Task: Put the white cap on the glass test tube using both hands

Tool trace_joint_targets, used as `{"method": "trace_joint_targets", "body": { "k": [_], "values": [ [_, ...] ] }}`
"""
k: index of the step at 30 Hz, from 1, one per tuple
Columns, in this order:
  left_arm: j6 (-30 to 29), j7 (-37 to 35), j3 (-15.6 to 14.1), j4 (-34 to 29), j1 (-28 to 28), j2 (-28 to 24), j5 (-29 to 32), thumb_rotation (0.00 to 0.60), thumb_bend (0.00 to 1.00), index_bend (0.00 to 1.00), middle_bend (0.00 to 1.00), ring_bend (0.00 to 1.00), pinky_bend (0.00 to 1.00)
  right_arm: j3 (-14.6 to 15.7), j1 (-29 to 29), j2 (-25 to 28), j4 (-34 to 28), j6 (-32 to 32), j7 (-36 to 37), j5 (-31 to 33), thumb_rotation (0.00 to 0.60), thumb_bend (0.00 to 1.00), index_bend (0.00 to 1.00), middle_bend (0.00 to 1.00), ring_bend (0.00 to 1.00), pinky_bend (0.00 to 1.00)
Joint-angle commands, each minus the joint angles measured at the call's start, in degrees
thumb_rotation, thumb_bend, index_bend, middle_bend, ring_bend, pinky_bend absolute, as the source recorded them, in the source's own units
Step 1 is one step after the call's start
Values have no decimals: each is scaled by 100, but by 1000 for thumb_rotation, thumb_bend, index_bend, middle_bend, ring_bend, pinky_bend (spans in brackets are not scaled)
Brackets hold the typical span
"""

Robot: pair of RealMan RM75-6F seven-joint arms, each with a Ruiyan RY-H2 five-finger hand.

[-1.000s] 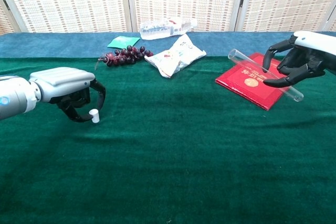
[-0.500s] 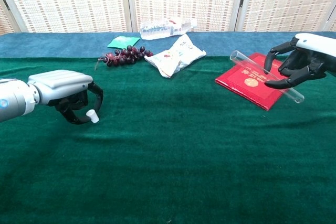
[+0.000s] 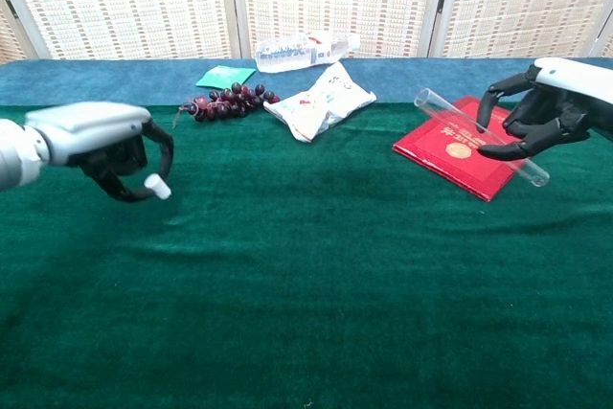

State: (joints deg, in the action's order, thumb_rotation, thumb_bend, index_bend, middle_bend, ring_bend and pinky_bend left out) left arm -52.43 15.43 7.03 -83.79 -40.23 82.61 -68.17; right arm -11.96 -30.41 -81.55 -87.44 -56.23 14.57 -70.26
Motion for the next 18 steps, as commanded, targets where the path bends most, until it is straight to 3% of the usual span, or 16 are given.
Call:
{"method": "trace_joint_targets", "body": {
  "k": [1, 11, 18],
  "values": [
    [-220, -431, 198, -585, 154, -618, -74, 600, 405, 563, 949, 845, 841, -41, -86, -98, -50, 11, 110, -137, 600, 454, 731, 988, 1000, 1000],
    [-437, -1428, 701, -1999, 348, -2157, -254, 600, 446, 569, 949, 846, 854, -436, -643, -839, 64, 79, 363, -313, 600, 456, 736, 990, 1000, 1000],
    [-549, -1589, 802, -2708, 293, -2578, -832, 600, 450, 576, 949, 846, 855, -613, -1028, -1213, 119, 382, 532, -186, 600, 456, 745, 992, 1000, 1000]
  ]
}}
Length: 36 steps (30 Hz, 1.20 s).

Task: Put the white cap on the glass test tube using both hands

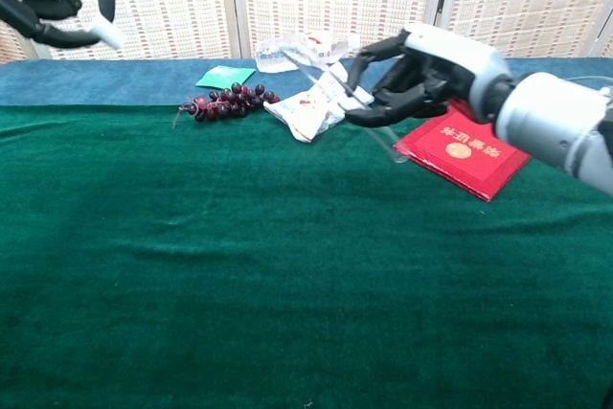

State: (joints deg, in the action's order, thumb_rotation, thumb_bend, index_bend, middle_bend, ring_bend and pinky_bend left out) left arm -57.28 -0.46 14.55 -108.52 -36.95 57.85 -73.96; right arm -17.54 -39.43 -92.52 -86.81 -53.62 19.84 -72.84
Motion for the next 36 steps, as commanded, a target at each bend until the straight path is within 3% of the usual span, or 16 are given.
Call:
{"method": "trace_joint_targets", "body": {
  "k": [1, 16, 36],
  "values": [
    [-71, 38, 46, -269, -50, -101, -297, 600, 451, 577, 949, 846, 854, -62, -151, -144, 74, 138, -14, 94, 600, 456, 747, 992, 1000, 1000],
    [38, 877, 44, -344, -576, 522, -305, 600, 450, 580, 948, 843, 854, -117, -354, -464, 38, 82, -267, 342, 600, 456, 757, 992, 1000, 1000],
    [30, 1138, 7, -347, -789, 667, -48, 600, 450, 588, 948, 840, 854, -120, -379, -504, 79, 29, -249, 411, 600, 456, 758, 992, 1000, 1000]
  ]
}}
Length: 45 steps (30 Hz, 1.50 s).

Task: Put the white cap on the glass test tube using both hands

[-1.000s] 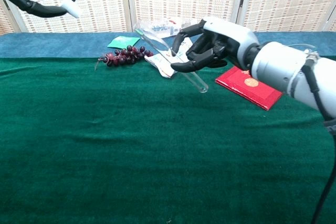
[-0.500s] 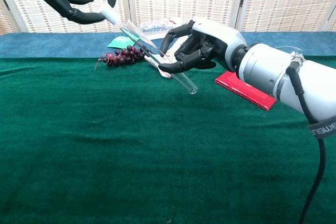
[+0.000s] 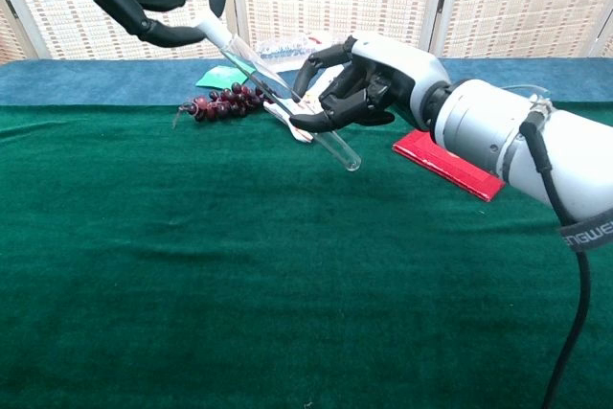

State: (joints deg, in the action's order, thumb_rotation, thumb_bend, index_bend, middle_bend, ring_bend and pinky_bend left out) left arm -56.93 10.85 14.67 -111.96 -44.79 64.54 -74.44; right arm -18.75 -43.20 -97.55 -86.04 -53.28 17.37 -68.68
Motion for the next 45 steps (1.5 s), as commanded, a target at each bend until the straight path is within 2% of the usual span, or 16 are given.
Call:
{"method": "trace_joint_targets", "body": {
  "k": [1, 13, 27, 45],
  "values": [
    [-14, 9, -5, -8, -8, -2, 2, 600, 450, 588, 948, 839, 854, 0, -4, 0, 3, -9, -6, -7, 600, 456, 758, 992, 1000, 1000],
    [17, -109, -1, -80, -73, -35, 56, 600, 450, 588, 948, 837, 854, -11, -12, -27, 29, -48, 76, -34, 600, 458, 758, 992, 1000, 1000],
    [83, -741, 26, -9, -72, 15, 173, 600, 450, 587, 948, 837, 854, 4, 24, -135, 132, -227, 356, -245, 600, 457, 758, 992, 1000, 1000],
    [-22, -661, -54, 200, -85, 191, 104, 600, 449, 574, 949, 835, 854, -29, 28, -189, 133, -299, 392, -227, 600, 457, 770, 992, 1000, 1000]
  ]
}}
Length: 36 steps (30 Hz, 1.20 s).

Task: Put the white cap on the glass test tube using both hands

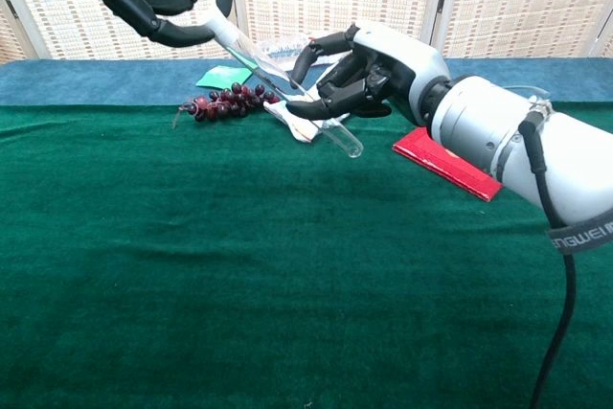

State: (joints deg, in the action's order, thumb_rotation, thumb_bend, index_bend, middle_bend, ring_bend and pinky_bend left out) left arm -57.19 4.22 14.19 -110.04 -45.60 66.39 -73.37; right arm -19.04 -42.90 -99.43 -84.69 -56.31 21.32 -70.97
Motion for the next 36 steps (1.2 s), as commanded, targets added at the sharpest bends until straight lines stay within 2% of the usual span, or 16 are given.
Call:
{"method": "trace_joint_targets", "body": {
  "k": [1, 4, 8, 10, 14, 20, 28, 36],
  "values": [
    [7, 8, -9, 13, -8, 11, -4, 600, 449, 574, 949, 836, 854, -1, -4, -2, -1, 5, -10, 5, 600, 457, 770, 992, 1000, 1000],
    [20, 23, -20, 19, -14, 10, 4, 600, 448, 553, 949, 835, 854, 2, -5, 0, -1, 12, -28, 22, 600, 456, 770, 992, 1000, 1000],
    [16, 33, -30, 36, -13, 14, 14, 600, 443, 472, 949, 833, 854, -8, -3, -3, 3, 11, -51, 56, 600, 458, 770, 992, 1000, 1000],
    [10, 48, -39, 54, -13, 22, 13, 600, 436, 410, 949, 832, 854, -7, -8, 1, 1, 17, -100, 74, 600, 458, 771, 992, 1000, 1000],
    [1, 56, -57, 68, 3, 3, 11, 600, 382, 213, 948, 827, 854, 33, 5, 37, 15, 57, -213, 136, 600, 459, 770, 992, 1000, 1000],
    [18, -21, -100, 81, 69, -152, 3, 600, 309, 33, 945, 815, 854, 99, 12, 232, -11, 159, -596, 269, 600, 460, 771, 992, 1000, 1000],
    [-205, 64, -213, 332, 304, -322, -8, 600, 287, 30, 833, 723, 854, 177, -219, 390, -27, 544, -1783, 987, 600, 462, 770, 992, 1000, 1000],
    [-339, -75, -251, 529, 447, -243, -18, 560, 269, 34, 812, 707, 854, 315, -547, -126, 452, 727, -2585, 1477, 600, 462, 771, 992, 1000, 1000]
  ]
}}
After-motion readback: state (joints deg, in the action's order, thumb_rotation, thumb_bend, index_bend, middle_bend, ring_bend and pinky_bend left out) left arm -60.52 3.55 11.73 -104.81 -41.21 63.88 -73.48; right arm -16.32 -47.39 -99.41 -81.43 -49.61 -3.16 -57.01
